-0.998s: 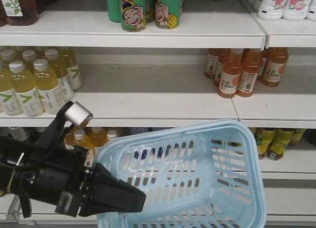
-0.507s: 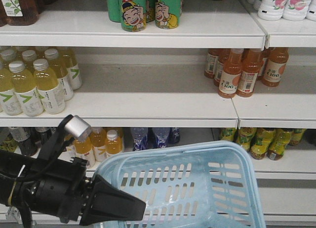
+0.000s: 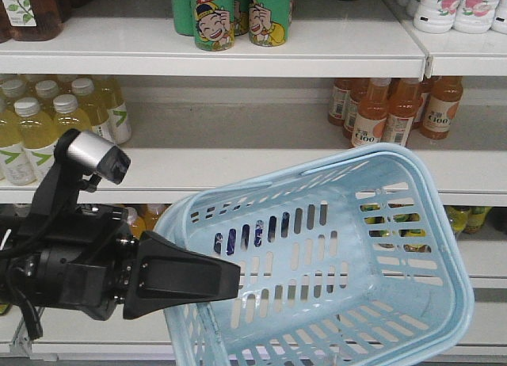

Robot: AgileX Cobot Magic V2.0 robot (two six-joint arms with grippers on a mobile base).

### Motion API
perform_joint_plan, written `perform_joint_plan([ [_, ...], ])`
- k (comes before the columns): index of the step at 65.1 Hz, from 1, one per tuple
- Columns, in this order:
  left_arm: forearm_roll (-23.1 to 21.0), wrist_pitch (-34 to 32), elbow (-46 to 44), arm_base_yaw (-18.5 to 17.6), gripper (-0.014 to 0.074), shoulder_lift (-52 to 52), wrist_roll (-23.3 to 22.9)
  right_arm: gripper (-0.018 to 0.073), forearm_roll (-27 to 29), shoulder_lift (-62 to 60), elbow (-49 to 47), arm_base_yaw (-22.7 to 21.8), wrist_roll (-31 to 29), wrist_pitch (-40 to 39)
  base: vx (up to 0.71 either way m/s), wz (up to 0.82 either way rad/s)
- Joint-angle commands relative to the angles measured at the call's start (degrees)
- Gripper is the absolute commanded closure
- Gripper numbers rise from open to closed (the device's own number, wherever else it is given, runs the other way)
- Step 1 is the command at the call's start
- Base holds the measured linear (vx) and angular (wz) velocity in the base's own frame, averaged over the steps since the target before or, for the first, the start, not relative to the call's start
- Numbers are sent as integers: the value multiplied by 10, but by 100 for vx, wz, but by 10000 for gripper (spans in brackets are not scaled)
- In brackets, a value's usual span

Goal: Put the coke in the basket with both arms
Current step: 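Hold the basket up with the left gripper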

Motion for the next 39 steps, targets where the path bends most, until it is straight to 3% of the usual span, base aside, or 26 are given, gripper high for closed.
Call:
perform_joint_plan([
  [1,-56,-110,-18,-2,603,-15,3,564,-6,-8,4,-3,-4,-42,0,0],
  [39,-56,-110,-17,-2,603,-15,3,564,-6,-8,4,-3,-4,-42,0,0],
])
